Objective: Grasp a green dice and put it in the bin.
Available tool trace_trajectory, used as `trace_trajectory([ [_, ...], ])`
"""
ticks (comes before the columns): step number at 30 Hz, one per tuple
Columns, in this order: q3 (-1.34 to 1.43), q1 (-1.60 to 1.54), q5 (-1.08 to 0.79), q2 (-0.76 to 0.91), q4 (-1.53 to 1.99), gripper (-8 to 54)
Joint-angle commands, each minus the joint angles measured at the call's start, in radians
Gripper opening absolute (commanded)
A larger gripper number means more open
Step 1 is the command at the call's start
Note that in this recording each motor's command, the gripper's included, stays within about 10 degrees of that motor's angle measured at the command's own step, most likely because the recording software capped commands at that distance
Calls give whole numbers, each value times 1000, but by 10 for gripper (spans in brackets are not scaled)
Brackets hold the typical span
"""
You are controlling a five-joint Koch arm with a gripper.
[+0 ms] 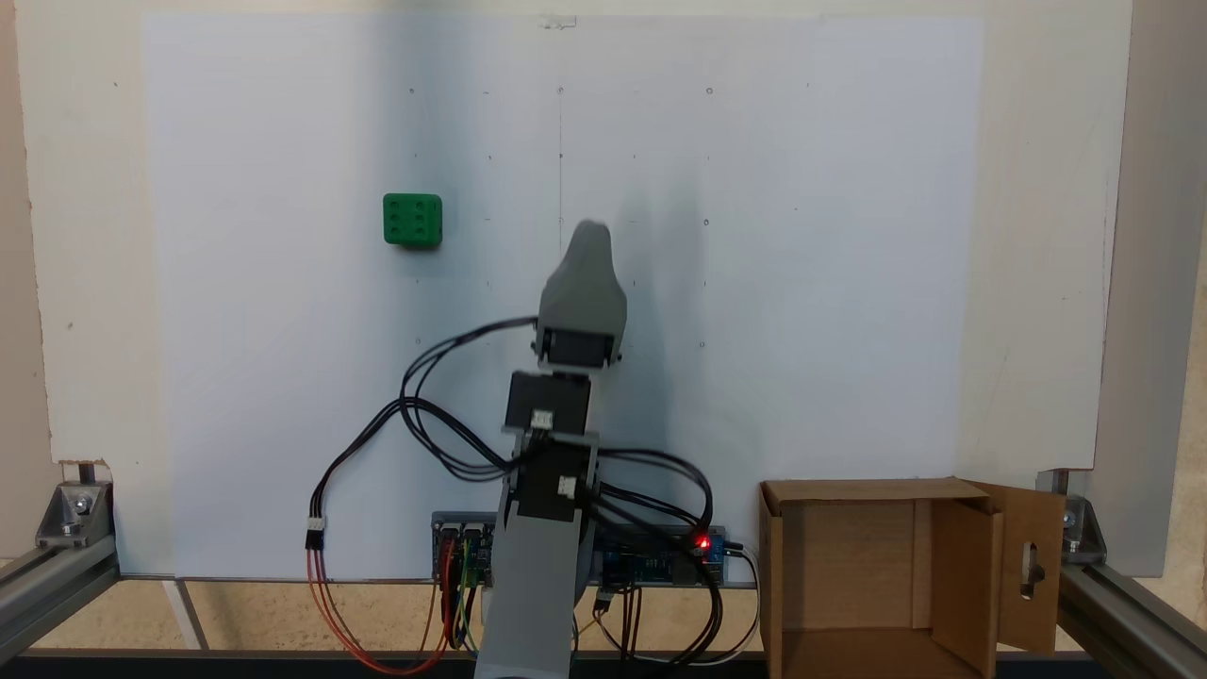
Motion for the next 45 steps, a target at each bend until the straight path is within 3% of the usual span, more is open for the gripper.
trace_trajectory([
  [1,-162,-34,-29,104,159,416],
  [14,-644,-282,-26,86,1040,417],
  [28,-1305,-566,210,-396,1937,434],
  [34,-1431,-640,308,-483,2284,434],
  [45,-1463,-635,492,-598,2243,434],
])
